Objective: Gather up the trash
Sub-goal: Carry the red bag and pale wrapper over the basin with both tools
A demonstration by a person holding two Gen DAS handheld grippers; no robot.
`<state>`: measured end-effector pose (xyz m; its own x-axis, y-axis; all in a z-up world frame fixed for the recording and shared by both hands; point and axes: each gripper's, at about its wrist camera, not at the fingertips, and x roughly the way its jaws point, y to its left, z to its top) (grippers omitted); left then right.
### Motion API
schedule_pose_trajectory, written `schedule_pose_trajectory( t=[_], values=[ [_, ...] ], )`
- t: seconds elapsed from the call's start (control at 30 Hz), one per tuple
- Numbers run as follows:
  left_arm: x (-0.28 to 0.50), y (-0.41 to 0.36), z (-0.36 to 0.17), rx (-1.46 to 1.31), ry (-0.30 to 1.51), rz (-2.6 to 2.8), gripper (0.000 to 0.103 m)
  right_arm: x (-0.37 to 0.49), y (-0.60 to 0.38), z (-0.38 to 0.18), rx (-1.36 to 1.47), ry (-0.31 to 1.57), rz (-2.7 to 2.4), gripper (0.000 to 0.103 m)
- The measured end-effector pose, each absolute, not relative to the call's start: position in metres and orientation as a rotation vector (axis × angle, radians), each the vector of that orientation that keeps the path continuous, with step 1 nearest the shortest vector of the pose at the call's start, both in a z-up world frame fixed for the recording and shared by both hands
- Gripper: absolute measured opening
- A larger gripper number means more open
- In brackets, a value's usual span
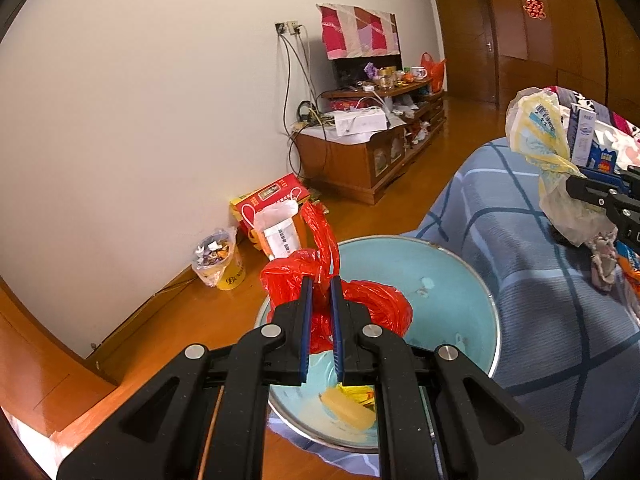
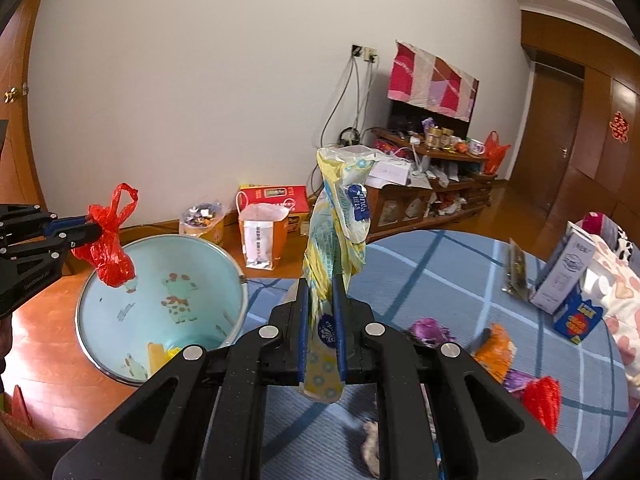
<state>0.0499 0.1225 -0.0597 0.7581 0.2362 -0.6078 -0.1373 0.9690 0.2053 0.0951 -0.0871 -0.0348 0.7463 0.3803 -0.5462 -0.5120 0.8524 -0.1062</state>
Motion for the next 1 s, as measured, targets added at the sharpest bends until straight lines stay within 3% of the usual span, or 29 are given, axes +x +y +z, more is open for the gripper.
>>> schedule_pose_trajectory(
  t=[1.0],
  values=[
    [0.05, 0.147, -0.066, 0.169, 0.706, 0.284, 0.009, 0.093, -0.039, -0.044, -0.309, 0.558, 0.59, 0.012]
  ],
)
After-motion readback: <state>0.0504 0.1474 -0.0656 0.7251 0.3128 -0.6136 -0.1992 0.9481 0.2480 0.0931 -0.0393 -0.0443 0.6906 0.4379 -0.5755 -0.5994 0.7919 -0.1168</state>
